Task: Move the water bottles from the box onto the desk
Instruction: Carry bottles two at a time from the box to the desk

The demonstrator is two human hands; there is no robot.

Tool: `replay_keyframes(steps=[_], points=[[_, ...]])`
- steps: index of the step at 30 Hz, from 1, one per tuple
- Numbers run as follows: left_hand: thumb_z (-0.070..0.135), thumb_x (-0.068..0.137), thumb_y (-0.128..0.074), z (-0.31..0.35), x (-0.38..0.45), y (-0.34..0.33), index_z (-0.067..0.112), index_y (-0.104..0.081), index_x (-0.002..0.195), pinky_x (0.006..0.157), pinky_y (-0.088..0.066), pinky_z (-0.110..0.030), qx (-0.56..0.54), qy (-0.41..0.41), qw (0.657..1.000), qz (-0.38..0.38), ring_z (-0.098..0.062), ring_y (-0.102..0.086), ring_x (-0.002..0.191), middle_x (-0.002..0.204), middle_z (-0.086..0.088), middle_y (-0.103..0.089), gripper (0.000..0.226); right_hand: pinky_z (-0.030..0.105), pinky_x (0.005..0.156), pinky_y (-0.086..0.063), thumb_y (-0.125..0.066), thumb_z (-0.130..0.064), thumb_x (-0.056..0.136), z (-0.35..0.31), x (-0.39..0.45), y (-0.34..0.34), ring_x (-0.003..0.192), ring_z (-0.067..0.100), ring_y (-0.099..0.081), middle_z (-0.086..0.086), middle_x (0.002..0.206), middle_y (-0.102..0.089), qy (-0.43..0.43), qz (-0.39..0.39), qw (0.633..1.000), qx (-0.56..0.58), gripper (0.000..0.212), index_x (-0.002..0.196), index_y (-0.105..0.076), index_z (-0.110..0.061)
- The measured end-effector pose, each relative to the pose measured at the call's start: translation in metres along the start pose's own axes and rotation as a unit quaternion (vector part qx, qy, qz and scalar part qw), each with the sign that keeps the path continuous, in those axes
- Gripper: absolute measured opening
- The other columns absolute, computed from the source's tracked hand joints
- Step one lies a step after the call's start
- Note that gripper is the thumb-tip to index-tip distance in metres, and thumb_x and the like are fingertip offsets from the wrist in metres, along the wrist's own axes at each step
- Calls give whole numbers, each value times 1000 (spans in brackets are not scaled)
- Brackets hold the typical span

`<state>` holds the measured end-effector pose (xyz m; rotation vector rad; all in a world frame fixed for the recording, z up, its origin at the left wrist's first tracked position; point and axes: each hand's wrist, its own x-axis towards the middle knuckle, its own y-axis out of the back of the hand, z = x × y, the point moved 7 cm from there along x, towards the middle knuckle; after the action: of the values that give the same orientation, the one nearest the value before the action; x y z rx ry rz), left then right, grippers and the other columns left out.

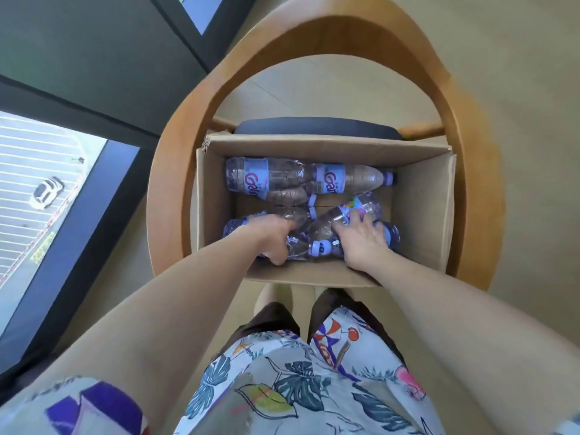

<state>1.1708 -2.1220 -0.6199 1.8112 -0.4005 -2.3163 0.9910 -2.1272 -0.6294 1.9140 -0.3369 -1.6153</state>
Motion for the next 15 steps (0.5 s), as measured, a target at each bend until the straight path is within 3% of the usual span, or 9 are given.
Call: replay_keyframes(steps=[2,5,10,15], points=[[24,56,-70,0,2,2,32,-44,148,59,-41,-26,-1,5,1000,-14,-22,-54,84,91,4,-55,96,57,100,-38,-64,-7,79,0,2,-3,121,42,-36,16,130,-36,1,4,1000,7,50,124,-49,-21],[26,48,-69,-1,5,1,32,-47,146,57,-42,-26,3,12,1000,-19,-23,-54,85,82,7,-48,100,57,104,-37,-67,-10,75,3,5,-7,121,41,-34,14,129,-35,4,14,1000,27,51,122,-50,-22],[22,47,-61,3,1,2,25,-56,130,54,-37,-26,4,22,999,22,-22,-58,78,80,5,-57,84,51,110,-30,-66,-7,72,6,1,-6,119,35,-33,9,128,-37,25,35,998,46,52,120,-50,-21],[28,43,-70,8,-4,10,26,-54,105,57,-42,-29,-30,40,999,4,-20,-58,78,85,5,-59,64,47,106,-37,-69,-12,78,20,-13,8,123,32,-44,3,128,-52,49,49,993,97,50,124,-50,-23]])
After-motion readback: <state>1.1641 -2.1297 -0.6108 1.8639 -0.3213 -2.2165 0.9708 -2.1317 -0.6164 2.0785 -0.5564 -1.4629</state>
